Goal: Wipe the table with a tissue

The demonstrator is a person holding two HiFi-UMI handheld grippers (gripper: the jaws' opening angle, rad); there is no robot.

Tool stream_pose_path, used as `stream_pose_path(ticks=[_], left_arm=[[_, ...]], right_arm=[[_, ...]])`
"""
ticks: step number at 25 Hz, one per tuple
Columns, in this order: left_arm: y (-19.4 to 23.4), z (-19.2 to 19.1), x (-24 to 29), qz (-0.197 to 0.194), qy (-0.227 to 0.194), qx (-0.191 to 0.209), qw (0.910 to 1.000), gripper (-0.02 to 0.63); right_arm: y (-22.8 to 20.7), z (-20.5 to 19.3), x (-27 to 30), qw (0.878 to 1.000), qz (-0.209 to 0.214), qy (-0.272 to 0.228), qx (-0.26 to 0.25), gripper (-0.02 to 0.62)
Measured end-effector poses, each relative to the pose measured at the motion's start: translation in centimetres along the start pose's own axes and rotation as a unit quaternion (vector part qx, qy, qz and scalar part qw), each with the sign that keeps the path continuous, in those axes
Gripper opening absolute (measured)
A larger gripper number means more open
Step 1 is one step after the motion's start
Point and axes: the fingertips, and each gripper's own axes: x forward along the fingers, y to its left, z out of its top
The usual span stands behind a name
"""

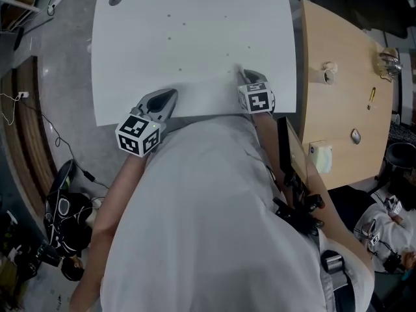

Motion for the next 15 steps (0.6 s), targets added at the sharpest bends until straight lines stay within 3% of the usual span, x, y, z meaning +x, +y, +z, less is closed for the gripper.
stream_pose_path(ticks=[4,15], left_arm=[[0.5,0.2,0.0,-0.003,0.002,0.003,1.0000,0.006],[0.6,1.1,-0.5,0.004,-0.006,0.001,1.0000,0.006]], right_arm=[[1.7,0.6,0.3,0.999,0.003,0.011,-0.033,0.058],[3.6,1.3,0.1,0.999,0.032,0.014,-0.040,0.058]])
